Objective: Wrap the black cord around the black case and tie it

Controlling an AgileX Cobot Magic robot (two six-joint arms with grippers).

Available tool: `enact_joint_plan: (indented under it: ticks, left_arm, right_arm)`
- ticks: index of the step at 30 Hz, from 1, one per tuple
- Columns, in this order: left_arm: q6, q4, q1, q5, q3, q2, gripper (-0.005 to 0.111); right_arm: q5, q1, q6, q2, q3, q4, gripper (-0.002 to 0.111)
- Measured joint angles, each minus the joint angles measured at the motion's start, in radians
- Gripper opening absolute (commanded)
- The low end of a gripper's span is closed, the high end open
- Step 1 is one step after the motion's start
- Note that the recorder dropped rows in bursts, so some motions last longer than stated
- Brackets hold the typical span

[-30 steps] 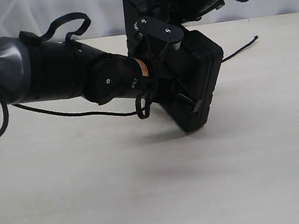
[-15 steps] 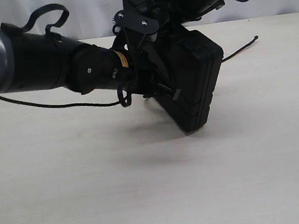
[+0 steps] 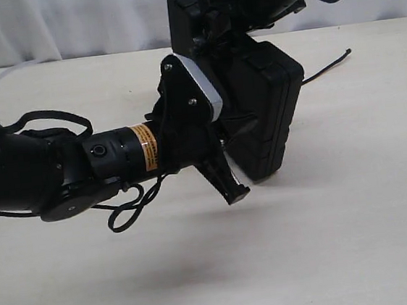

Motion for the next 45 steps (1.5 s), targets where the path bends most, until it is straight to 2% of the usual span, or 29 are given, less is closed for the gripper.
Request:
enact_joint_plan:
  ticks: [6, 14, 23, 45]
  left_arm:
    - [-0.010, 0.026, 0.000, 0.015, -0.006, 0.029, 0.000]
    - [-0.010, 0.023, 0.011, 0.037, -0.089, 0.151, 0.000]
    - [-0.019, -0.024, 0.069, 0.053, -0.095, 0.152, 0.000]
    - [-0.029, -0.064, 0.079, -0.011, -0.095, 0.157, 0.000]
  right_arm:
    - [0.000, 0.000, 0.000, 0.000, 0.000, 0.000, 0.027]
    - [0.000, 0.000, 0.000, 0.000, 0.000, 0.000, 0.027]
    - [0.000, 0.000, 0.000, 0.000, 0.000, 0.000, 0.027]
    - [0.000, 0.000, 0.000, 0.000, 0.000, 0.000, 0.027]
